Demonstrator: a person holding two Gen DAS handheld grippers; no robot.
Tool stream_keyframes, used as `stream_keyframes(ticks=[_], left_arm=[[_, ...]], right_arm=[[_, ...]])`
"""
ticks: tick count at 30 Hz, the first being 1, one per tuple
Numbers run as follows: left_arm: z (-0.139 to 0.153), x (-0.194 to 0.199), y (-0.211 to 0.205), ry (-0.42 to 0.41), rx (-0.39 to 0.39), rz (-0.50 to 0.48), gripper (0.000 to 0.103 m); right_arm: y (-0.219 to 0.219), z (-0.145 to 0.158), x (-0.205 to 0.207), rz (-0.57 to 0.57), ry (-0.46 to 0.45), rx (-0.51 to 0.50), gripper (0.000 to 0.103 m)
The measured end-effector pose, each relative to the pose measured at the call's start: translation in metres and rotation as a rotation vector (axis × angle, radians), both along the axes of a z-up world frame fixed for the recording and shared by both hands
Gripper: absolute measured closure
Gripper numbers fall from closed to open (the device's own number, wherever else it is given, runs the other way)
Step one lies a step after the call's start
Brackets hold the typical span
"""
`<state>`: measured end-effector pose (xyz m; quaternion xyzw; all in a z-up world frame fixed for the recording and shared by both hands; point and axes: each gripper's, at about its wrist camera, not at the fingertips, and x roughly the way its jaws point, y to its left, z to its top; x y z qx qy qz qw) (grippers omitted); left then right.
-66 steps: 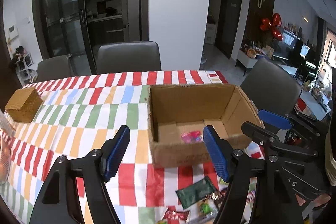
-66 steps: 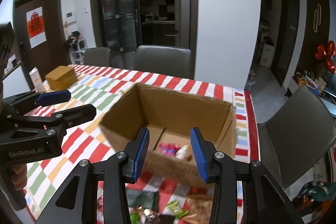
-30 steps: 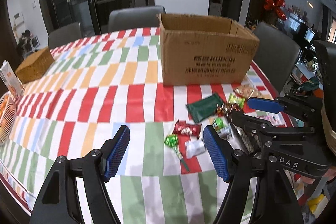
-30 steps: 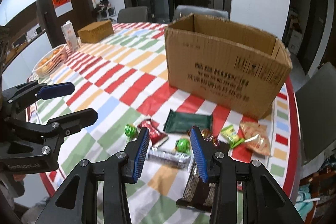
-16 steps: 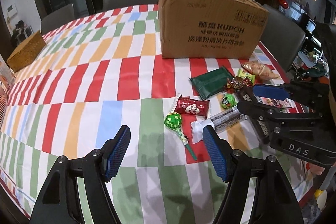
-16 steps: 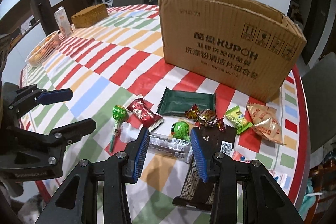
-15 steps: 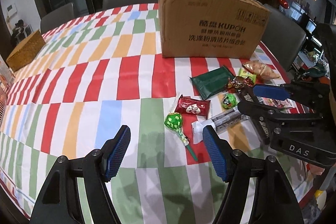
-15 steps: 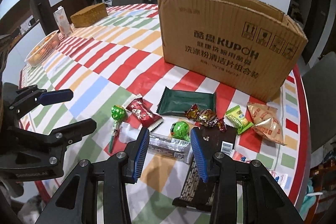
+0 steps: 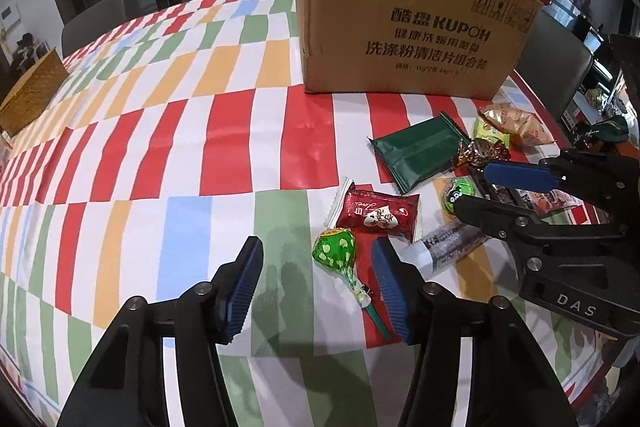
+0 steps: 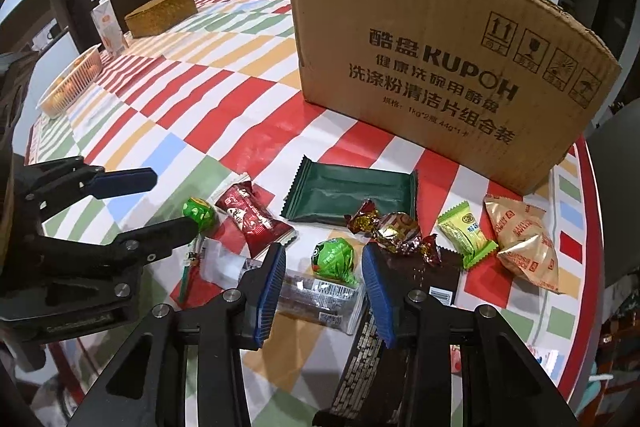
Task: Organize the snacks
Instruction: 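Move both tools back toward the remaining snacks on the table, then grasp the green lollipop with the left tool while the right tool grasps the green-wrapped candy, then carry the lollipop and green candy over the cardboard box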
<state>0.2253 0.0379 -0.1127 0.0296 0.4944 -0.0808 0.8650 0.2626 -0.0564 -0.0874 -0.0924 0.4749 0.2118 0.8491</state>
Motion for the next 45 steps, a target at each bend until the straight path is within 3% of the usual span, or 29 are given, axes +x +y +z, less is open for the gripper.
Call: stream_keyframes(ticks=[18,21,29,34,45], left_arm=[[-0.020,0.017,-0.003,0.065,-0.045,-0.002,0.076],[-0.020,0.018,-0.002,0.071,-0.057,0.009,0.077],[-0.006,0.014,-0.003,0.041,-0.060,0.014,0.077],[0.014,0.004,-0.008,-0.016,-0.040,0.005,0.077],[0.067,-0.014,-0.016,-0.146,-0.067,-0.024,0.077]], right_arm=[[0.006,-0.016,0.015,0.009,0.027,-0.036,0.069],[0.007,-0.019,0.017,0.011,0.031,-0.056,0.076],[0.005,-0.020,0.014,0.017,0.023,-0.060,0.077],[0.004,-0.004,0.005,0.029,-0.024,-0.049,0.077],[-0.001,0.062,-0.019,0.038,-0.183,0.027,0.077]])
